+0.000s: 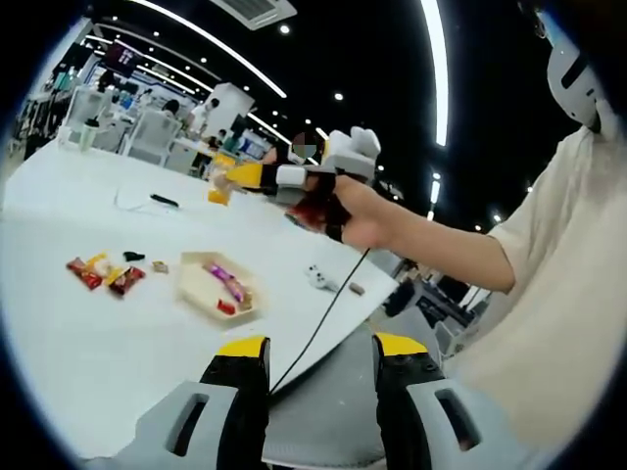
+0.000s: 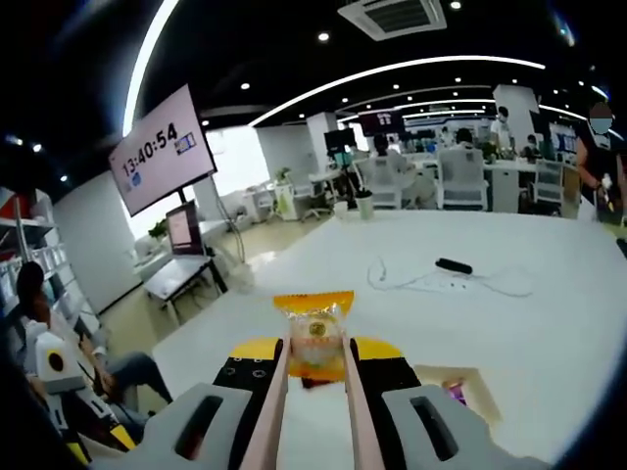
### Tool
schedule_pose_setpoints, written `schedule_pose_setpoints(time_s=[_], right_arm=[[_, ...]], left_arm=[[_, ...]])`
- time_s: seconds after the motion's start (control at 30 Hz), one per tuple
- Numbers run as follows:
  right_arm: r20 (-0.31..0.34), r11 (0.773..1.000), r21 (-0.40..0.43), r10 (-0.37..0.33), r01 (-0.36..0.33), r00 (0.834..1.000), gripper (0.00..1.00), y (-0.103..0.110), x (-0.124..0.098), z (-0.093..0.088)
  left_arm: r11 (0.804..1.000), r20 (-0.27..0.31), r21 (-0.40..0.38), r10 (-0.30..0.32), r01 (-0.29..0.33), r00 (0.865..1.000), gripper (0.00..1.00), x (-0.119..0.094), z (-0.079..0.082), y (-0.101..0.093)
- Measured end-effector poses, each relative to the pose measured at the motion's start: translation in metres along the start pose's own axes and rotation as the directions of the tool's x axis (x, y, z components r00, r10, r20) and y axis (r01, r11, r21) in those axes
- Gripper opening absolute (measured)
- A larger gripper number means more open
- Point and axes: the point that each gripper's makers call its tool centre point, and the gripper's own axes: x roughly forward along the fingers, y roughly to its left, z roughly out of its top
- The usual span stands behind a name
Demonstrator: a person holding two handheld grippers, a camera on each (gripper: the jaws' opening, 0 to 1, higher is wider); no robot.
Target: Place the target food into the container with the food tongs after gripping and lifting it, then release it inside without dropping or visibly crushing the food.
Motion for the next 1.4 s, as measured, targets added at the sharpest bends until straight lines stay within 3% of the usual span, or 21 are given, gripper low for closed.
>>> schedule_pose_setpoints(time_s=[1.1,1.4], right_arm=[[-0.018,0.996,0.019,-0.087,0.087,0.996,0.26,-0.040,-0.027,-0.011],[-0.014,0.992,0.048,-0.119,0.120,0.993,0.26,-0.060,-0.037,-0.013]], left_arm=[[1.000,0.001,-0.006,-0.005,0.005,1.000,0.41,0.001,-0.002,0.001],[1.000,-0.004,-0.008,-0.008,0.008,1.000,0.41,0.002,-0.002,0.001]])
